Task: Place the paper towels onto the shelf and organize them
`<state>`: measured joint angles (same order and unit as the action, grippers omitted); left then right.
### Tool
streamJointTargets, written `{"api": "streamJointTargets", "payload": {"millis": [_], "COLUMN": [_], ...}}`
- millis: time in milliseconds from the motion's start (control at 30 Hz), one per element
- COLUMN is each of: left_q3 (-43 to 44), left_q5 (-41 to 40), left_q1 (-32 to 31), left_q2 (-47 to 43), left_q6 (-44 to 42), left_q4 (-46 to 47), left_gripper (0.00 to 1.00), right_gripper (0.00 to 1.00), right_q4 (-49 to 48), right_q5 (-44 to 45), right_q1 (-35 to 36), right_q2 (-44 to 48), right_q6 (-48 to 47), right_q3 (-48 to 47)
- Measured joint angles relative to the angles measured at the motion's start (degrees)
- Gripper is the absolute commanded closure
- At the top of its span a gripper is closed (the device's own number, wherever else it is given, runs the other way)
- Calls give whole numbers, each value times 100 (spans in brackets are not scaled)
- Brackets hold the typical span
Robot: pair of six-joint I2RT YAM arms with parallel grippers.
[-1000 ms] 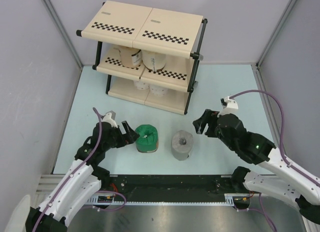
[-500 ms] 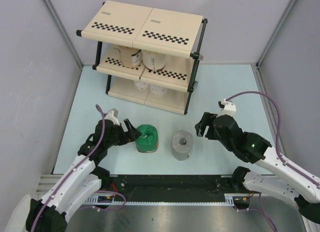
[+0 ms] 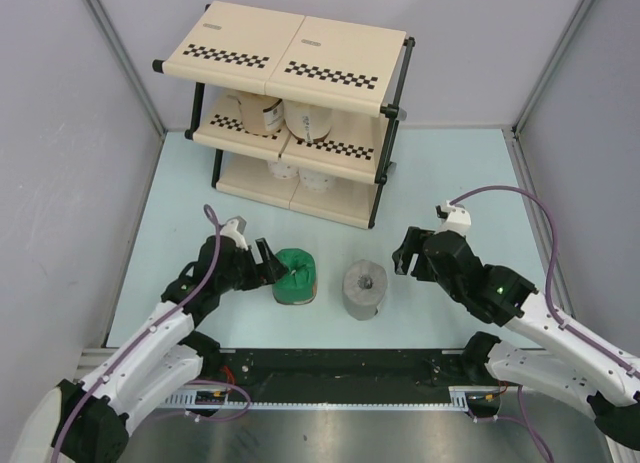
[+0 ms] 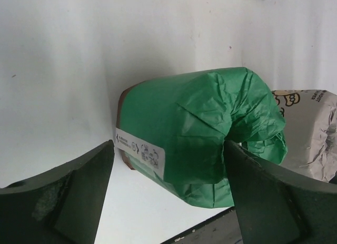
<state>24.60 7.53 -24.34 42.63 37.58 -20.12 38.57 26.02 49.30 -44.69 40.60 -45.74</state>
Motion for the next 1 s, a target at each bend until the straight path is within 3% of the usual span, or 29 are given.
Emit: {"api": "streamJointTargets", "payload": {"millis": [400, 767, 1000], "left_q3": [385, 686, 835], "left_q5": [-481, -800, -962], "left_q1": [-415, -647, -931], "left_q2": [396, 890, 1128], "left_q6": [-114, -319, -461], "left_q4": [-15, -59, -125], "left_gripper": [18, 29, 30], "right_gripper": [20, 20, 20], "right_q4": [-46, -72, -74], "right_q5": [-90, -149, -186], "right_q1": [-122, -236, -317], "right_q2": [0, 2, 2], "right_q6": [-2, -4, -7], "right_q3": [90, 149, 173]}}
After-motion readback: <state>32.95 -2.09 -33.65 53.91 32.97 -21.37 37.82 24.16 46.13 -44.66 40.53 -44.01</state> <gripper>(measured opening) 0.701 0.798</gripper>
